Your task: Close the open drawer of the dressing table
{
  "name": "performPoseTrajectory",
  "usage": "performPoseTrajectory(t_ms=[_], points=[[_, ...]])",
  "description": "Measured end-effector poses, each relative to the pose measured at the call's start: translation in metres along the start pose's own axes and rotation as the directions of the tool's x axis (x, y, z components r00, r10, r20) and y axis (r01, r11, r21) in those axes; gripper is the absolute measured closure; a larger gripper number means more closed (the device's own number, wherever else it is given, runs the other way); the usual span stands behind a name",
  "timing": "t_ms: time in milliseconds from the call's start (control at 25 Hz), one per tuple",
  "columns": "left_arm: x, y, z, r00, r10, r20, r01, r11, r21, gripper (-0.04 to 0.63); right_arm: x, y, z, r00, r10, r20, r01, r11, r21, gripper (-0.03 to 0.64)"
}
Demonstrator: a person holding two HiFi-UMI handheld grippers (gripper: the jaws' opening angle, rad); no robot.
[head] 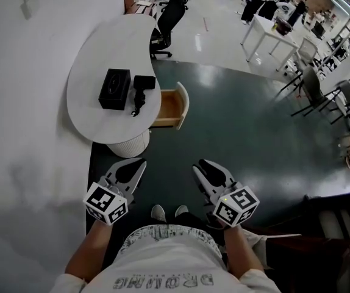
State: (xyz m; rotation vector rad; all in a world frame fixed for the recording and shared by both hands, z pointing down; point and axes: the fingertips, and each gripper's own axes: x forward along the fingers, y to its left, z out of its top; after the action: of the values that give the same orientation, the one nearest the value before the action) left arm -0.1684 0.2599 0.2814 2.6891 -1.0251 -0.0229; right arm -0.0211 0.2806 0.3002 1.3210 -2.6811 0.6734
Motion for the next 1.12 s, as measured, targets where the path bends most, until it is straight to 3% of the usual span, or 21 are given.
performPoseTrajectory(t_ms=[560,1120], points=[[0.039,0.042,0.006,1.0,0.021,-0.017,-0.021,1.0,0.019,0.58,0.051,-0.041,0.014,0.999,0.031,0.009,-0.031,0.999,0.015,0.495],[0.153,0.089,0.021,0.995,0.079,-0.054,-0.076,0.996,0.043,0.58,0.114,-0.152,0.059,0.996,0.086,-0.009,-0.086,0.996,0.034,0.499]])
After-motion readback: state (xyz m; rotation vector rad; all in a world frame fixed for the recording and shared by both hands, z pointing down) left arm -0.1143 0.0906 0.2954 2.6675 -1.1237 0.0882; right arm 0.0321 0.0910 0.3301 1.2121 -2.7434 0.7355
